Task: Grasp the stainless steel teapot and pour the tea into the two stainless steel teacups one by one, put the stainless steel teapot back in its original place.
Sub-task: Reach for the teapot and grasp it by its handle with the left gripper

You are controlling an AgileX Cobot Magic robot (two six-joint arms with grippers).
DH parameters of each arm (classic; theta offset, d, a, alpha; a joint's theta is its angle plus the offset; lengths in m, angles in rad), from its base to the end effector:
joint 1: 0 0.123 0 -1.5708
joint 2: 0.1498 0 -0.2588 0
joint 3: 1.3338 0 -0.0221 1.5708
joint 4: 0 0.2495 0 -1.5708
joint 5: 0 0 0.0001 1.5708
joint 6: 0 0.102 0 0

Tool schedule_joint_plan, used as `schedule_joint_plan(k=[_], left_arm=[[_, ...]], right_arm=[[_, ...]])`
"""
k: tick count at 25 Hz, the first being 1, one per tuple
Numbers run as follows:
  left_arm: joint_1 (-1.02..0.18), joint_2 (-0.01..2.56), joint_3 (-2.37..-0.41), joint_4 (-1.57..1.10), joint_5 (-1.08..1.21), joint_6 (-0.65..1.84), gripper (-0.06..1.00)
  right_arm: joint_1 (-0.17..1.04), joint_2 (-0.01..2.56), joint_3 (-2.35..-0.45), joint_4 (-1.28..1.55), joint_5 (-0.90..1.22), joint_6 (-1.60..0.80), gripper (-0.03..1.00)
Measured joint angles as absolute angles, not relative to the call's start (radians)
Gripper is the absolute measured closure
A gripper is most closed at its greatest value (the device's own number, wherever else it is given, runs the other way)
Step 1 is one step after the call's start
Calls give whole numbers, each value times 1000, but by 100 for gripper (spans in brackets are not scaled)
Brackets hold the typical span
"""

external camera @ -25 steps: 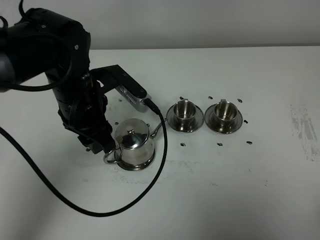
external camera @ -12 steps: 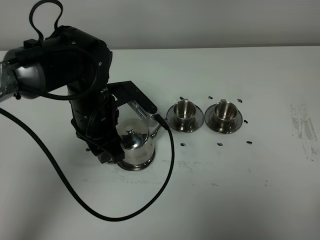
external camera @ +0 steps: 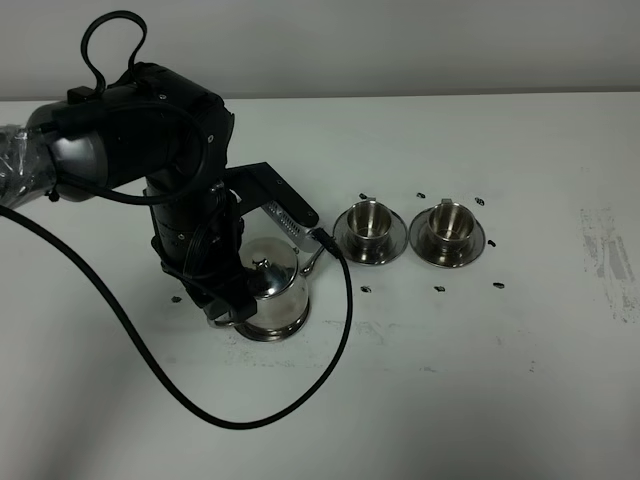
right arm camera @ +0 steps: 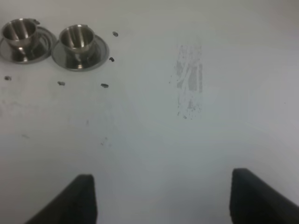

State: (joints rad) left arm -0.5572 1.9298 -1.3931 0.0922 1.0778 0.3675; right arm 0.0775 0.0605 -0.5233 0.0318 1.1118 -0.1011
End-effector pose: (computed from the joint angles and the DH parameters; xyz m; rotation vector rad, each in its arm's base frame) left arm 0.3141 -0.1859 0.1589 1.4351 2.7345 0.1200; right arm 0.0340 0.0056 0.2719 -0.1919 2.1236 0.0248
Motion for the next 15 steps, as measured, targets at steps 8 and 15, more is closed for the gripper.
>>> schedule_joint_plan(k=[8, 15], left_arm=[[-557, 1938, -1393, 90, 1056, 367, 53], [-566, 1952, -1392, 76, 1034, 364, 54]], right_arm=[[77, 60, -523, 32, 1112, -101, 38], [77, 60, -523, 32, 1112, -101, 38]])
